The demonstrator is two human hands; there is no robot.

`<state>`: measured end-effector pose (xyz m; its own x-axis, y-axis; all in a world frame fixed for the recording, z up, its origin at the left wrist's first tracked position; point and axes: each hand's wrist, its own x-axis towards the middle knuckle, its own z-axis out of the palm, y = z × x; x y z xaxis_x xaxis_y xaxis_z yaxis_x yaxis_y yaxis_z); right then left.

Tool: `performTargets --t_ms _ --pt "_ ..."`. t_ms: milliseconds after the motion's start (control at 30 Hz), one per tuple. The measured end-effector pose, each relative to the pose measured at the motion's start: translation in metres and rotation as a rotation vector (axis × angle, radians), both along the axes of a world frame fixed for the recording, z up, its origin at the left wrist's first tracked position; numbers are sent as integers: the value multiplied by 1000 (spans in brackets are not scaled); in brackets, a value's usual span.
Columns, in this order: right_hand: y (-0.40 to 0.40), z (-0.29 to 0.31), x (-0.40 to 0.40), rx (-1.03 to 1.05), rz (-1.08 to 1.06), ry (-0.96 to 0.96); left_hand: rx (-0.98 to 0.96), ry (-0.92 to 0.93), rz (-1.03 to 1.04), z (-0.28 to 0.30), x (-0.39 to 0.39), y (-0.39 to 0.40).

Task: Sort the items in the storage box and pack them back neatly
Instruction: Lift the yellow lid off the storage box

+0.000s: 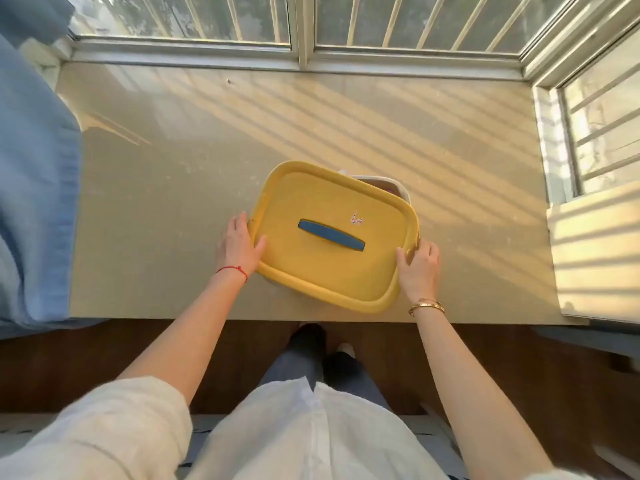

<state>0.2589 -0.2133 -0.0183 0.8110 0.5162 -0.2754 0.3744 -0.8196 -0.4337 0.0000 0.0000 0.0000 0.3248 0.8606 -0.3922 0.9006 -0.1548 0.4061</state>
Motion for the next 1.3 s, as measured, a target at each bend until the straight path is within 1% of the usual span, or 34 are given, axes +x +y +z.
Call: performTargets --t_ms 67,133,200,367,433,667,800,1067,1167,1300 --pt "4 0 -2 17 -65 18 -72 5 38 -2 3 5" --pt "3 0 -8 26 -78 19 -123 19 49 0 6 2" --pt "1 1 -10 54 -105 29 -122 12 61 5 9 -3" --pt "-10 18 -4 176 -183 143 -62 -4 65 25 20 -22" --pt "-21 27 4 230 -210 151 -40 -30 54 35 31 -35" --pt "-86 65 70 325 -257 51 -10 -210 36 55 94 -103" --pt "-136 77 120 356 -231 52 -3 -270 26 55 136 -161" --pt "-224 47 217 237 -166 111 -51 -269 76 34 210 -271" --pt "-237 31 242 213 -129 149 -64 -247 74 20 228 -294" --pt "-239 5 267 169 -109 197 -137 -177 65 -6 246 -306"
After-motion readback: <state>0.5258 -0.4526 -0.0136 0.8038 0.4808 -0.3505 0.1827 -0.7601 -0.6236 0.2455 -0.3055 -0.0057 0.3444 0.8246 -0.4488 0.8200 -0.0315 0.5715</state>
